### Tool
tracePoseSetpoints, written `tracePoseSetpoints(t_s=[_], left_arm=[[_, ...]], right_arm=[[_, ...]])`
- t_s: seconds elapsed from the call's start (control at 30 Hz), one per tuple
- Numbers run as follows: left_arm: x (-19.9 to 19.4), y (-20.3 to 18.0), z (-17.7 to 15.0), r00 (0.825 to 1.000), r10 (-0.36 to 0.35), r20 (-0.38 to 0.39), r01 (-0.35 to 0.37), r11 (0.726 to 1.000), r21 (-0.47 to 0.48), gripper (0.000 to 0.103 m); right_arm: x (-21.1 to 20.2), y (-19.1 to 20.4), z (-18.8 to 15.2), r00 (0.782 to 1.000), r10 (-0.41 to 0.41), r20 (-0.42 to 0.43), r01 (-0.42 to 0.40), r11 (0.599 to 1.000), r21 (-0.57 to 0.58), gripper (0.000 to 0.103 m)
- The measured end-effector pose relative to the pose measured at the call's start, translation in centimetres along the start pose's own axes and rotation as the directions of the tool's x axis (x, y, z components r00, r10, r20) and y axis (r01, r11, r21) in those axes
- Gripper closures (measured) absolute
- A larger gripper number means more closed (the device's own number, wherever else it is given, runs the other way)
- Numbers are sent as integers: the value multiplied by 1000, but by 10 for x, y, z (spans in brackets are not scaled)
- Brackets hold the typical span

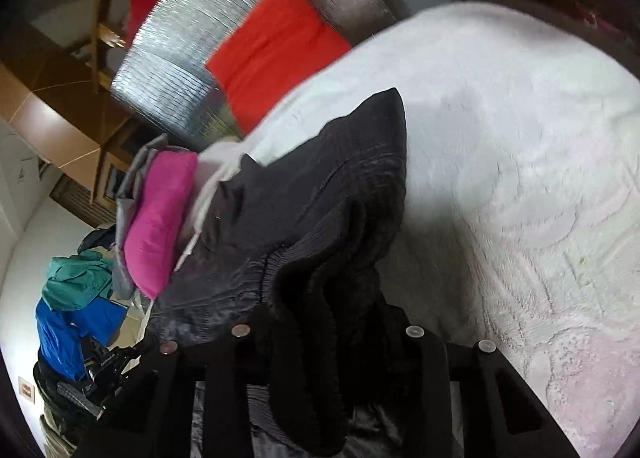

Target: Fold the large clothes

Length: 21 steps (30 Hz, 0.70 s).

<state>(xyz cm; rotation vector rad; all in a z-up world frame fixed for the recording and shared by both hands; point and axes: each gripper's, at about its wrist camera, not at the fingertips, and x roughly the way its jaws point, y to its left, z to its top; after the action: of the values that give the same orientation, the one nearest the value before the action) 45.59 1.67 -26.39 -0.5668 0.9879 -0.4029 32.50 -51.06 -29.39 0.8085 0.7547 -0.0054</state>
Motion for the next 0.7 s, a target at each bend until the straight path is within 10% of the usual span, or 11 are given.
tracePoseSetpoints(t_s=[0.13, 0.3, 0.6, 0.7], left_arm=[[17, 7, -3, 994, 70, -79, -70, 998, -4, 67], [9, 12, -2, 988, 89, -128, -95, 995, -37, 39], [3, 22, -15, 983, 50, -179, -53, 998, -13, 38], [6, 21, -14, 986, 28, -163, -31, 999, -16, 59]], right_arm=[[15, -19, -4, 996, -53, -69, 57, 996, 63, 59], [2, -27, -1, 997, -31, -69, 39, 992, 116, 27], [15, -32, -7, 995, -4, -104, 15, 994, 107, 27], [21, -14, -11, 994, -25, -104, 30, 998, 47, 51]])
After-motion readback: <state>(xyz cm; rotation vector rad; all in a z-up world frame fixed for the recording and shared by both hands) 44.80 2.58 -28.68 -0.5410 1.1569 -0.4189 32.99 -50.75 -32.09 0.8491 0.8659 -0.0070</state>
